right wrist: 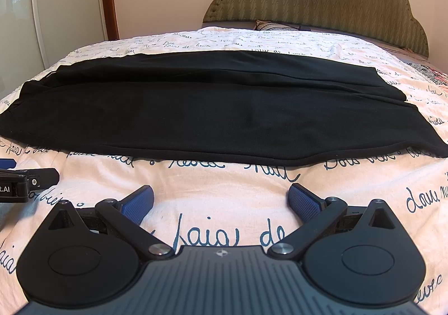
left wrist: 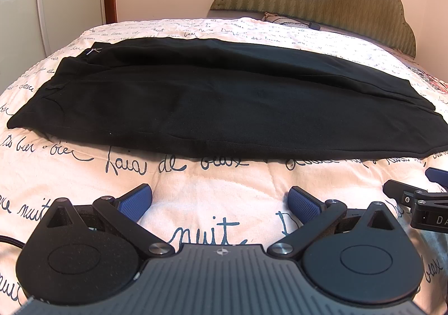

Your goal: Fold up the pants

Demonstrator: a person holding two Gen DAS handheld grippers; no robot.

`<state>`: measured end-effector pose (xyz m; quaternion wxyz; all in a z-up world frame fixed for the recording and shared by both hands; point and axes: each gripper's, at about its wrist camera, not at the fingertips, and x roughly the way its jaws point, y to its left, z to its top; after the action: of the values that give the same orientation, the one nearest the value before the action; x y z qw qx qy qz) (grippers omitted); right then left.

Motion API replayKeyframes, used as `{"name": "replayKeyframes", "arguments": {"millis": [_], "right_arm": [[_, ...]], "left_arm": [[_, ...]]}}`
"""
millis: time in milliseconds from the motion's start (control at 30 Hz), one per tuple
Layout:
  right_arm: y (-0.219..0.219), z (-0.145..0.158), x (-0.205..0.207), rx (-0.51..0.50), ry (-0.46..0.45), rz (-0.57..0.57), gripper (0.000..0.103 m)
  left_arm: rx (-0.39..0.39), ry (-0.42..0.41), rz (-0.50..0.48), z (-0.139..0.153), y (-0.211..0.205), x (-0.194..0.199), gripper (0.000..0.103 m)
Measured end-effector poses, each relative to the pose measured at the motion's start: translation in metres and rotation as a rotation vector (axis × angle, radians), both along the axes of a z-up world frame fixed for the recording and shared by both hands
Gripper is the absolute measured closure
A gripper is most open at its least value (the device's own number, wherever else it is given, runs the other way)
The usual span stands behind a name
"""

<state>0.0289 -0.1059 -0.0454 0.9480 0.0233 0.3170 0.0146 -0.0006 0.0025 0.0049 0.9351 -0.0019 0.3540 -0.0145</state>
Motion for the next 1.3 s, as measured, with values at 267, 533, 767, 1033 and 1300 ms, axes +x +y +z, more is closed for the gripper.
{"name": "replayKeyframes", "arguments": {"millis": [267, 533, 767, 1033, 1300], "right_arm": [[0.0005, 0.0001, -0.0003, 0.000, -0.001, 0.000, 0.000], [0.0013, 0.0005, -0.0011, 0.001, -0.002, 0.000, 0.000], [0.0017, 0.0009, -0.0017, 0.001, -0.002, 0.000, 0.000], [0.0022, 0.0010, -0.0021, 0.000, -0.003, 0.000, 0.000], [0.0021, 0.0027, -0.0024, 0.001, -0.002, 0.002, 0.000]], "left_arm": [[0.001, -0.001, 0.000, -0.0021, -0.0005, -0.0001, 0.000], [0.001, -0.002, 0.000, -0.0019, -0.0007, -0.0004, 0.000], [0.003, -0.002, 0.001, -0.0024, 0.0005, 0.0006, 0.000], [0.024, -0.001, 0.007, 0.0014, 0.0015, 0.0014, 0.000], [0.002, -0.013, 0.001, 0.0020, 0.0040, -0.0035, 0.000]]}}
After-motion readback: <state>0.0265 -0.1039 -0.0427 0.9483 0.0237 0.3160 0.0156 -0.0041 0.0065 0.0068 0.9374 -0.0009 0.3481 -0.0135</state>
